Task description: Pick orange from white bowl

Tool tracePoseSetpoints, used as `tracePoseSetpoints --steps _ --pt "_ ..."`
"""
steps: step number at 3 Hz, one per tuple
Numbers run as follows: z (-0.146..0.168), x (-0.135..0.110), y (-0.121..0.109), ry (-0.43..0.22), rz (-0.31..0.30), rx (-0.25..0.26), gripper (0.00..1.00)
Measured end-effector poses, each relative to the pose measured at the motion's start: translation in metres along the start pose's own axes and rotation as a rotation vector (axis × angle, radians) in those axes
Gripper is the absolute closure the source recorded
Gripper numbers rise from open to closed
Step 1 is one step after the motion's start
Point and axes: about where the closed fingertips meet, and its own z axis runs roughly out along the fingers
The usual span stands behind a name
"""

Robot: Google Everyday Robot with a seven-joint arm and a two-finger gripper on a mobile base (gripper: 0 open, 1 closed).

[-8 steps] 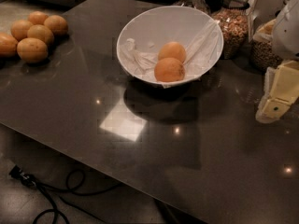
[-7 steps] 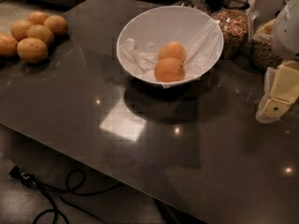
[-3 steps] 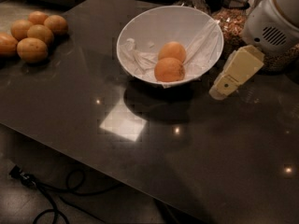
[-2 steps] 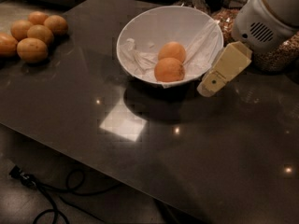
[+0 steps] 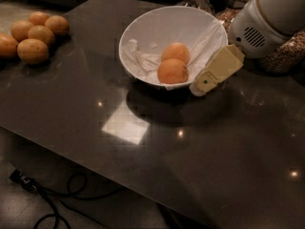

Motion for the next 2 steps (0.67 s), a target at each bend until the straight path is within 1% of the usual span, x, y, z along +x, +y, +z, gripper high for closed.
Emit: tracePoseSetpoints --steps 1,2 --pt "0.027 -0.029 0.000 -0.060 0.114 0.029 0.00" --pt "0.044 -0.050 -0.003 -0.086 0.198 0.070 0.00"
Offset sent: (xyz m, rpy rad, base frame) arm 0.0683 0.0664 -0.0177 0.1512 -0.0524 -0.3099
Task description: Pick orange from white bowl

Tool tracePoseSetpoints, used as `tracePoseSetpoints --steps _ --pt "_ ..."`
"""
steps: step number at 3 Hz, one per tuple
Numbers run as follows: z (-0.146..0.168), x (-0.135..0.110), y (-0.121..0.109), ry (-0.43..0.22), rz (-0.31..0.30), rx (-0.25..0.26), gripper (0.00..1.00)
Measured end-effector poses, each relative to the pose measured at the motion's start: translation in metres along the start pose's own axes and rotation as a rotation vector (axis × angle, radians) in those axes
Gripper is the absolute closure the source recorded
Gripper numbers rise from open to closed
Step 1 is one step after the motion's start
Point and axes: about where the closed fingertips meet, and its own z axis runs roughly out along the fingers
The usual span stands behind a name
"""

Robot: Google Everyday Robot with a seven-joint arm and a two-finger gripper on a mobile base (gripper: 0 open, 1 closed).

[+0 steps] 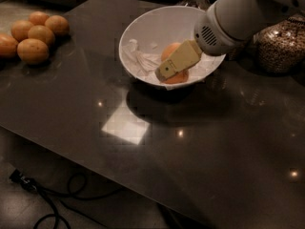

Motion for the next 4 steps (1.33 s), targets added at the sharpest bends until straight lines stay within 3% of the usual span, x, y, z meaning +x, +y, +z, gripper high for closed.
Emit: tracePoseSetpoints --steps 1,2,3,4 --pt "0.021 -0.020 -0.003 -0.017 0.040 0.069 0.00" --pt "0.034 -0.029 -0.007 -0.024 0.044 0.093 0.00" --pt "0.042 -0.033 -0.009 -0.035 0.042 0.110 0.19" --pt "0.049 -0.035 -0.012 -0.042 0.042 0.119 0.31"
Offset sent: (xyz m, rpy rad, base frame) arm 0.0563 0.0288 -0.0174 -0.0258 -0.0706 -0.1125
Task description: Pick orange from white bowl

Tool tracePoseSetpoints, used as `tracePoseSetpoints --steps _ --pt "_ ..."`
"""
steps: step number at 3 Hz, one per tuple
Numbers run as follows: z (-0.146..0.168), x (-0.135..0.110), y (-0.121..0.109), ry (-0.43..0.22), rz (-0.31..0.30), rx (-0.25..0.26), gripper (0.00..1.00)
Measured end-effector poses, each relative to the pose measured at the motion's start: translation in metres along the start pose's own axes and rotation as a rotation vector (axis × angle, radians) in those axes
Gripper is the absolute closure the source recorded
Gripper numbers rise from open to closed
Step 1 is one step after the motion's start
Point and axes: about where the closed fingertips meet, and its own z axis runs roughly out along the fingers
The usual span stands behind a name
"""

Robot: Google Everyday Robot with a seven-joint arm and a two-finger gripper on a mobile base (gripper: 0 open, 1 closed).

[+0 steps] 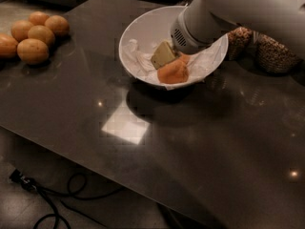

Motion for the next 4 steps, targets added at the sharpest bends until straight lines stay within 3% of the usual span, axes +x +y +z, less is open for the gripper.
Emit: tracePoseSetpoints --steps 1,4 --pt "0.008 0.000 -0.008 -0.007 0.001 0.015 0.24" --pt "0.035 0.018 -0.032 0.023 0.046 0.044 0.29"
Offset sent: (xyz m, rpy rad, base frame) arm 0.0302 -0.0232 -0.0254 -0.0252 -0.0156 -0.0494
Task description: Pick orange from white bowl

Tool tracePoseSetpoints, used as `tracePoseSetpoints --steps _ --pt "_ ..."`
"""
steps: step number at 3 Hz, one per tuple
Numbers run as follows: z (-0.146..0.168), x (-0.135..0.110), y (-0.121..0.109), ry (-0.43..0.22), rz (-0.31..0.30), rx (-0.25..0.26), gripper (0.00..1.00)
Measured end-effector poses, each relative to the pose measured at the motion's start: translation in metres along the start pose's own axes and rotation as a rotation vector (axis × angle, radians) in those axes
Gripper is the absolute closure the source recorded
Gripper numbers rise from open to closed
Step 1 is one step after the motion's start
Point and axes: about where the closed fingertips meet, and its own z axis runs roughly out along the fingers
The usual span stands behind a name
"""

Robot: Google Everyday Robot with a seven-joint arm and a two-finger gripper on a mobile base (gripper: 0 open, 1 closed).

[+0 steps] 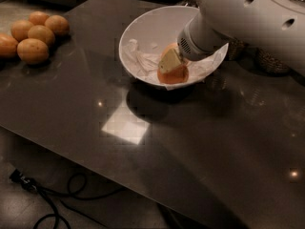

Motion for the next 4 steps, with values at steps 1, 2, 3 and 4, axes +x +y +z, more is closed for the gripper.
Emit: tracePoseSetpoints --steps 1,2,3,4 --pt "0.010 0.007 0.002 0.024 0.013 -0.011 0.30" --pt "0.021 0.014 0.004 0.052 0.023 -0.019 0.32" --pt "0.034 0.024 0.004 0.082 0.042 -0.030 0.32" --pt "0.043 0.030 0.003 0.102 0.057 -0.039 0.33"
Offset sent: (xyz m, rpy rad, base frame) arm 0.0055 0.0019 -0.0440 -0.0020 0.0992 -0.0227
